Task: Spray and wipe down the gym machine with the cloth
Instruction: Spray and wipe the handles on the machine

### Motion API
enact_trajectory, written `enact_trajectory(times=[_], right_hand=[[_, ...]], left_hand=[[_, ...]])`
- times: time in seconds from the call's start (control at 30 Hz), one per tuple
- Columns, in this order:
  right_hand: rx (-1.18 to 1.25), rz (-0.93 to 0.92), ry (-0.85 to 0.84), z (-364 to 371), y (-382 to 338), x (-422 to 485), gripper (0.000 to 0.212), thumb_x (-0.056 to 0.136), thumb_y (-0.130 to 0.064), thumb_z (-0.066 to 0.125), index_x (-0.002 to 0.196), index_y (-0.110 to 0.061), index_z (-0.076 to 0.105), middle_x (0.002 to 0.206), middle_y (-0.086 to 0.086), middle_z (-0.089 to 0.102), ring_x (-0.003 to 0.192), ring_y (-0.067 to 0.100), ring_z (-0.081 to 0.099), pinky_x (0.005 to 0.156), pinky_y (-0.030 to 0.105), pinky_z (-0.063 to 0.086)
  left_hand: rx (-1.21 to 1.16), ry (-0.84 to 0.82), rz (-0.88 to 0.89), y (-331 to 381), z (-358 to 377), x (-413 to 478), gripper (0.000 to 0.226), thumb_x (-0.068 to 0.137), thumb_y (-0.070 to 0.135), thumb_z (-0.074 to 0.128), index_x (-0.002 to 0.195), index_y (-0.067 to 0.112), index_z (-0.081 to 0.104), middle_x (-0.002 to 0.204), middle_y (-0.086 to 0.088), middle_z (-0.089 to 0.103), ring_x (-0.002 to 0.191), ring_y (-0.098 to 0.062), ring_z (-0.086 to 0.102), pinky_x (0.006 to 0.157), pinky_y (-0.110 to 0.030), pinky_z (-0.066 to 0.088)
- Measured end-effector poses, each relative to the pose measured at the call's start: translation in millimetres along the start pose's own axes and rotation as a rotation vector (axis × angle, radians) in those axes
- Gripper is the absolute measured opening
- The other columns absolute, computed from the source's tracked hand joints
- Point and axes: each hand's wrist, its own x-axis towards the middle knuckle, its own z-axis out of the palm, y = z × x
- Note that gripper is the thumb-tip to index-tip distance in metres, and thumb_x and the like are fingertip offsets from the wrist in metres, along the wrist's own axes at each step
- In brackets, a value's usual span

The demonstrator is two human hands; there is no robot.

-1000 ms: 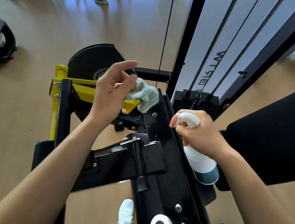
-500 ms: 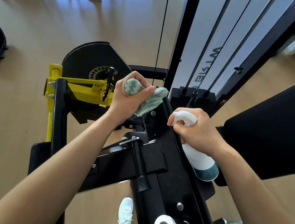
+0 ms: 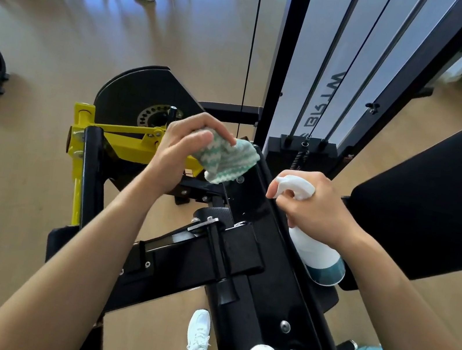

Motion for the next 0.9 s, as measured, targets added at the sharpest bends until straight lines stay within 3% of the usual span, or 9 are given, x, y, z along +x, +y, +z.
enact_trajectory(times=[0.13,0.3,0.43,0.53,0.7,0.8,0.9], right_hand=[[-0.015,-0.002,-0.002,0.8,-2.3,-0.3,0.027,0.088,0.005,0.058,0.077,-0.015,0.073,0.057,-0.011,0.055,0.047,0.011,0.055,0.054,0.028,0.051],[-0.018,0.006,0.006,0.1,-3.1,0.1,0.026,0.087,0.005,0.057,0.077,-0.014,0.072,0.058,-0.007,0.054,0.046,0.013,0.055,0.054,0.035,0.052],[-0.021,0.014,0.002,-0.4,-3.6,-0.3,0.025,0.088,0.006,0.056,0.079,-0.012,0.072,0.053,-0.014,0.055,0.045,0.011,0.054,0.057,0.035,0.053],[-0.017,0.012,0.005,-2.0,-3.9,-2.0,0.024,0.088,0.006,0.056,0.08,-0.01,0.072,0.052,-0.015,0.054,0.045,0.012,0.054,0.058,0.037,0.053],[-0.005,0.01,0.016,-6.0,-1.7,-2.1,0.026,0.087,0.006,0.055,0.079,-0.012,0.072,0.051,-0.011,0.053,0.046,0.015,0.055,0.06,0.043,0.056],[0.002,0.011,0.015,-7.2,-0.3,-1.8,0.028,0.087,0.006,0.055,0.078,-0.014,0.072,0.052,-0.009,0.053,0.047,0.016,0.056,0.059,0.042,0.055],[0.006,0.011,0.01,-7.9,-0.7,-0.4,0.029,0.086,0.008,0.054,0.077,-0.013,0.072,0.052,-0.008,0.053,0.047,0.016,0.055,0.058,0.036,0.051]], left_hand=[[0.005,-0.122,-0.136,-21.7,7.1,7.9,0.044,0.082,0.039,0.064,0.098,-0.002,0.07,0.104,-0.027,0.068,0.103,-0.044,0.066,0.091,-0.049,0.055],[0.044,0.053,-0.213,-55.9,36.1,6.3,0.015,0.089,0.012,0.075,0.098,0.002,0.069,0.101,-0.013,0.073,0.103,-0.024,0.071,0.093,-0.034,0.057],[0.129,0.111,-0.257,-65.6,44.5,8.2,0.018,0.087,0.016,0.079,0.1,0.007,0.069,0.099,-0.003,0.075,0.098,-0.014,0.073,0.089,-0.03,0.058],[0.198,0.172,-0.228,-59.3,36.1,3.2,0.027,0.079,0.016,0.087,0.103,0.011,0.075,0.101,0.003,0.078,0.097,-0.009,0.074,0.088,-0.032,0.062],[0.398,0.305,-0.147,-38.5,28.4,-10.5,0.046,0.069,0.016,0.095,0.112,0.015,0.079,0.097,0.007,0.077,0.089,-0.003,0.073,0.084,-0.022,0.06],[0.398,0.355,-0.086,-22.9,27.2,-17.2,0.048,0.071,0.019,0.095,0.114,0.012,0.077,0.096,0.013,0.074,0.089,0.004,0.071,0.083,-0.017,0.057],[0.344,0.424,0.031,-0.9,23.2,-22.2,0.042,0.074,0.02,0.094,0.111,0.01,0.077,0.103,0.006,0.077,0.095,-0.006,0.074,0.084,-0.023,0.058]])
